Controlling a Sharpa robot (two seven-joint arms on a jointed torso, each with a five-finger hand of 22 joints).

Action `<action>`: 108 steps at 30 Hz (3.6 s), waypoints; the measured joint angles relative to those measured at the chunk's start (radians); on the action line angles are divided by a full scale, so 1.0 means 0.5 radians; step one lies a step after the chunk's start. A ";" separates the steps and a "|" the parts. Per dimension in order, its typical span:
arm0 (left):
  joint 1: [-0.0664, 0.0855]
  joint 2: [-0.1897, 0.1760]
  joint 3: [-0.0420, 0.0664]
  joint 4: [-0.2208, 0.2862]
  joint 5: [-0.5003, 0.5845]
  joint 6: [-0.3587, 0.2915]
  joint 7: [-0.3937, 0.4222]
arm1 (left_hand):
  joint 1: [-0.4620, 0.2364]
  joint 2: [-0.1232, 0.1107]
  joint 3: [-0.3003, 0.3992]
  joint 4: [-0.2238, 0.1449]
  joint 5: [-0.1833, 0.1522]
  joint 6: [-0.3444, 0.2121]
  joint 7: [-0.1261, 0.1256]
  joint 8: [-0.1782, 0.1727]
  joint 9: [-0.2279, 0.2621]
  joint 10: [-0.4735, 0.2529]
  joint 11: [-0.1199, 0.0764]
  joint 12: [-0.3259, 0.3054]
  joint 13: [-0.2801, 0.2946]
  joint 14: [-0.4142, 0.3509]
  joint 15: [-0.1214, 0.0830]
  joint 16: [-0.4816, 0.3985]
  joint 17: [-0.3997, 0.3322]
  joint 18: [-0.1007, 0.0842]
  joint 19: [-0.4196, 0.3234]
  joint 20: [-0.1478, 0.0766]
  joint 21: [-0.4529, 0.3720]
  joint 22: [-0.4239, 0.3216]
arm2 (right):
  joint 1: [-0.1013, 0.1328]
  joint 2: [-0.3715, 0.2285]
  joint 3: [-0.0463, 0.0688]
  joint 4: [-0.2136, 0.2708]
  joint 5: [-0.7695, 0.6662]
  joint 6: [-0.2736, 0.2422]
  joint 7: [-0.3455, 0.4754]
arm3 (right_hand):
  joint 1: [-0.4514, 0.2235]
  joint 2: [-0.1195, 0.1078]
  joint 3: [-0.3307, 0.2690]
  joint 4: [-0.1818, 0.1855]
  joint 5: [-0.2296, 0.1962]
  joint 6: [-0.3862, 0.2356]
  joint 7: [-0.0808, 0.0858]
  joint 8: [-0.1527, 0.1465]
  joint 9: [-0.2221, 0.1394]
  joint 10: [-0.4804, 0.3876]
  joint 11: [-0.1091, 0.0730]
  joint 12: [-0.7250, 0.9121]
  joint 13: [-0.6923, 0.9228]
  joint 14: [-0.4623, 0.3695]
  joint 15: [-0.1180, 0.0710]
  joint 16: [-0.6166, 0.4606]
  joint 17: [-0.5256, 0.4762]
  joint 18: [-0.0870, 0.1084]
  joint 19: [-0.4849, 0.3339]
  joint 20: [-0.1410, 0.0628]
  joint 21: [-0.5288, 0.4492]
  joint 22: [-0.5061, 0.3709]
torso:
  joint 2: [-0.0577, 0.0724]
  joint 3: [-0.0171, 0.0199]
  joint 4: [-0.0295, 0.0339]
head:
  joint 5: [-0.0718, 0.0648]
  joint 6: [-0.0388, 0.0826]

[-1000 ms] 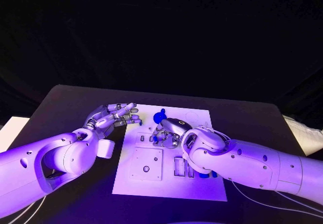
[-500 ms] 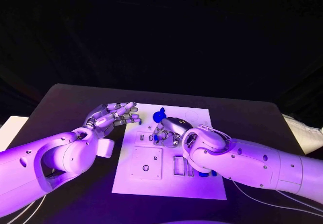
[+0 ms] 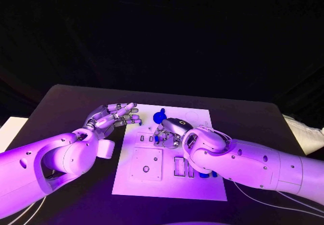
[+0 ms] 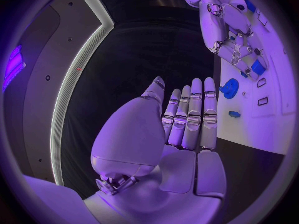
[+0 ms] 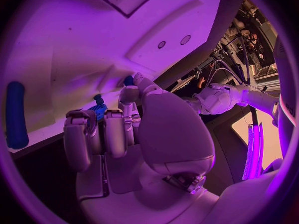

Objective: Assemble the parts on the task board

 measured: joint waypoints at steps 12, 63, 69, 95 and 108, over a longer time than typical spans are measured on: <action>0.000 0.001 0.000 0.000 0.001 0.001 -0.001 | 0.000 0.000 0.000 0.000 0.000 0.000 0.000 0.000 0.000 0.000 0.000 0.000 0.000 0.000 0.000 0.000 0.000 0.000 0.000 0.000 0.000 -0.002 | 0.000 0.006 0.000 -0.015 -0.001 0.017 0.000 | -0.040 -0.040 -0.009 0.009 -0.010 -0.104 0.044 -0.015 -0.032 -0.058 0.029 -0.164 -0.115 0.000 0.015 -0.023 0.000 0.000 0.000 0.000 -0.012 0.002 | 0.000 -0.0012 0.001 | -0.006 -0.003; 0.004 -0.004 0.002 -0.127 -0.175 -0.069 -0.225 | -0.045 -0.004 0.002 -0.008 0.000 0.106 -0.090 0.006 0.011 0.335 -0.148 0.121 0.077 0.639 -0.207 0.950 0.795 0.000 0.670 -0.221 0.575 0.334 | 0.042 -0.402 0.108 0.412 0.314 -0.258 0.426 | -0.025 -0.127 -0.189 0.165 0.096 -0.321 0.071 0.000 -0.031 -0.067 0.067 0.031 -0.047 0.000 0.043 -0.036 0.001 0.000 0.000 0.029 -0.031 0.000 | -0.007 0.0234 -0.027 | 0.026 0.019; 0.066 0.033 0.006 -0.167 -0.532 -0.034 -0.687 | -0.267 -0.002 -0.133 0.145 0.000 0.187 -0.215 0.204 0.098 0.474 -0.229 0.699 0.547 0.642 -0.287 2.424 2.163 -0.108 0.825 -0.314 1.623 1.494 | 0.171 -0.604 0.120 0.409 0.626 -0.242 0.555 | 0.009 -0.093 -0.189 0.165 0.130 -0.279 0.063 0.015 -0.025 -0.095 0.054 -0.018 -0.085 0.000 0.043 -0.113 0.000 0.000 -0.038 0.035 -0.083 0.000 | -0.018 0.0395 -0.052 | 0.044 0.011; 0.274 0.558 0.008 -0.546 -1.939 0.703 -1.992 | -0.622 0.147 -0.624 0.226 -0.070 -0.054 -0.309 1.039 0.715 0.401 -0.343 2.250 2.031 0.643 -0.344 2.843 2.231 -0.249 0.950 -0.344 2.388 2.417 | 0.277 -0.736 0.120 0.158 1.360 -0.203 0.612 | -0.001 -0.084 -0.194 0.171 0.203 -0.293 0.076 0.007 -0.032 -0.150 0.065 -0.116 -0.175 0.000 0.043 -0.206 -0.066 0.000 -0.111 0.032 -0.140 0.000 | -0.040 0.0731 -0.104 | 0.129 -0.006; 0.284 0.697 0.009 -0.667 -2.012 0.874 -2.052 | -0.629 0.155 -0.657 0.221 -0.070 -0.069 -0.318 1.116 0.795 0.440 -0.354 2.325 2.125 0.642 -0.357 2.843 2.231 -0.249 0.950 -0.358 2.409 2.417 | 0.276 -0.714 0.119 0.120 1.388 -0.166 0.560 | -0.001 -0.084 -0.200 0.166 0.211 -0.293 0.076 0.007 -0.032 -0.150 0.065 -0.124 -0.179 0.000 0.043 -0.209 -0.068 0.000 -0.111 0.032 -0.147 0.002 | -0.039 0.0709 -0.104 | 0.132 -0.023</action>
